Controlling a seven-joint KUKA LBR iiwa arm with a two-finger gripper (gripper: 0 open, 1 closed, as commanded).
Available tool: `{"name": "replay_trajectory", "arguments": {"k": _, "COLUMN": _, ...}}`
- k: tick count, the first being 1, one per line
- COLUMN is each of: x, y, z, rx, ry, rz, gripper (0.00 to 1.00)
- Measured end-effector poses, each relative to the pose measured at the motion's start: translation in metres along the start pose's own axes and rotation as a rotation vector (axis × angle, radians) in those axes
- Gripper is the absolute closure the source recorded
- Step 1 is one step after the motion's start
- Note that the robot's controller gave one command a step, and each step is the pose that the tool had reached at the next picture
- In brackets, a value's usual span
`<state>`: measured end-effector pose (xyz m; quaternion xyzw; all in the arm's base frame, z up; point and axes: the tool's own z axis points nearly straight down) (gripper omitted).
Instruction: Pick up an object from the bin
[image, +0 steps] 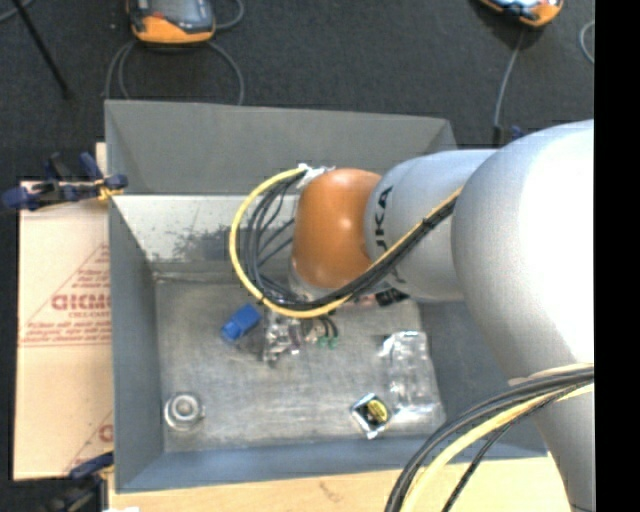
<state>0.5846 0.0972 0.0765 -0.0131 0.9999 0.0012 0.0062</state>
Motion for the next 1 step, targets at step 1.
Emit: {"name": "replay_trajectory", "arguments": {"k": 1, "x": -0.0325, "y": 0.0054, "z": -0.1548, "rx": 0.0, "ry": -0.001, "rz": 0.007, "gripper": 1.0}}
